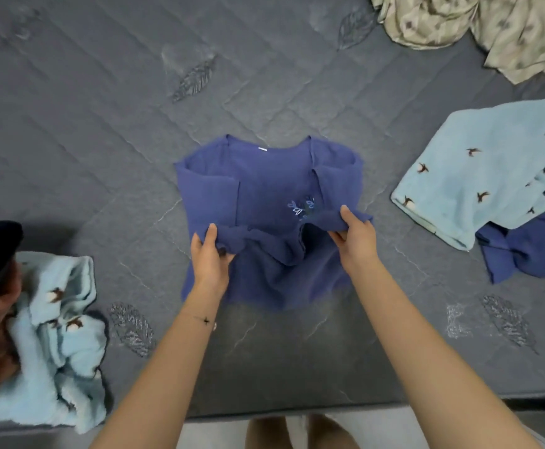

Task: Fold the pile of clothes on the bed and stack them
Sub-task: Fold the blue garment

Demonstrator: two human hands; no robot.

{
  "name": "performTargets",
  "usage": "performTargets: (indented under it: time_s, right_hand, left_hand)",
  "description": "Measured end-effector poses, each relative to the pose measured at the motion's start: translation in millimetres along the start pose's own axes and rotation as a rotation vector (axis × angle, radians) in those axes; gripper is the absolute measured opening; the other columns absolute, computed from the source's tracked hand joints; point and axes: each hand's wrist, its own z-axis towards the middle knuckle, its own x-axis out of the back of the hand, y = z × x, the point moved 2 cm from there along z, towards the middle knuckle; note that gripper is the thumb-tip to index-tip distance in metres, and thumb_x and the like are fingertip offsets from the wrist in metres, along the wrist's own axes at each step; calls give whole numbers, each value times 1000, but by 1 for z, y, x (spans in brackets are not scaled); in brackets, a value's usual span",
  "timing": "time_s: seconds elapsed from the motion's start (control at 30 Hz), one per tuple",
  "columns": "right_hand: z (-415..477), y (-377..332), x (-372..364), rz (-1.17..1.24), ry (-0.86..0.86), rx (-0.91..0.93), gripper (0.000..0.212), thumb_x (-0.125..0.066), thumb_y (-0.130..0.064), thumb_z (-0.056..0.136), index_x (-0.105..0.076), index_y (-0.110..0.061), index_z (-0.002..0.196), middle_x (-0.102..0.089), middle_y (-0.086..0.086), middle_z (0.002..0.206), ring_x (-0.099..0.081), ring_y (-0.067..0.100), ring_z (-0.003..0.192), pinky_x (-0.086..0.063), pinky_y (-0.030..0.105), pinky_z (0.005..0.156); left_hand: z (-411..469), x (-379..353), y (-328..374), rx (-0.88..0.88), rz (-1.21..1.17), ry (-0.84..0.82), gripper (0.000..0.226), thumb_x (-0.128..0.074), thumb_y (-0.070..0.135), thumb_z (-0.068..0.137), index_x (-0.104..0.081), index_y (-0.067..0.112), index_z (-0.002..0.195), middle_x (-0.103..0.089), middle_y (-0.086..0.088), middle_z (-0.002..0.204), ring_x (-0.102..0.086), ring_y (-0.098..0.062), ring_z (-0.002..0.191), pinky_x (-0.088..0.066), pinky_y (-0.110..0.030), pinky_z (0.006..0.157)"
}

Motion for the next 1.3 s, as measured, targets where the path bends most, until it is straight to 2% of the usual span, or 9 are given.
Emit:
performTargets:
  time_s: [0.17,0.47,0.57,0.63,0.73,0.83,1.0,1.13,1.3]
  right_hand:
    - [47,-35,-32,111,67,-2,17,-50,-14,100,-62,-11,88,-72,-4,67,-66,14,76,-56,22,70]
    - [104,-63,-75,71,41,-7,32,-36,-23,105,-60,-13,86,-72,-3,72,-65,9,79,-49,19,74]
    - [119,-61,-92,10,-108,-38,38,-28,-33,106,-61,-15,112,-71,-5,109,-58,9,110,-38,24,97]
    - [130,-57,-98,-57,-126,-14,41,-29,-36,106,-43,-19,140,-55,-5,138,-44,8,128,-29,28,107]
    - [138,-50,-95,-293,-64,135,37,-44,-26,103,-43,-20,139,-51,-5,142,-47,0,119,-35,16,99]
    - [139,-43,-83,-597,-57,287,39,-52,-13,99,-46,-12,137,-50,-1,140,-47,3,120,-36,10,97]
    - [138,-35,-53,-1195,10,498,55,-65,-20,91,-46,-10,141,-37,9,152,-28,25,144,-19,37,119]
    - [135,-31,-26,-1360,61,420,73,-68,-39,87,-32,-26,149,-7,6,163,-2,26,150,-5,44,121]
    - [126,-22,-11,-1319,95,424,78,-66,-40,89,-24,-24,153,-9,11,162,-3,29,150,-7,45,121]
  left_hand:
    - [54,-26,32,-110,-64,53,15,-43,11,103,-56,17,99,-67,1,95,-66,-9,82,-58,-27,72]
    - [132,-45,78,6,-329,128,15,-37,10,104,-49,4,109,-56,-15,116,-58,-24,109,-56,-30,80]
    - [147,-50,84,63,-403,105,22,-36,16,106,-54,5,99,-61,-14,115,-51,-25,129,-50,-32,95]
    - [154,-50,85,32,-377,68,22,-35,19,106,-54,9,102,-54,-12,135,-47,-22,133,-46,-31,100]
    - [158,-49,74,-124,-46,44,22,-39,16,104,-49,14,124,-50,-6,140,-49,-15,130,-42,-30,105]
    - [148,-45,59,-512,630,4,22,-51,5,98,-58,6,119,-53,-8,134,-49,-17,125,-35,-35,114]
    - [135,-40,18,-858,1531,-160,55,-61,36,94,-46,20,144,-20,-10,160,-9,-30,149,2,-44,119]
    - [132,-15,11,-709,1549,56,71,-54,47,94,-28,17,153,-13,-15,161,-9,-33,149,-1,-52,119]
    - [120,7,14,-689,1481,46,60,-56,22,98,-31,5,150,-22,-22,157,-22,-39,145,-23,-56,115]
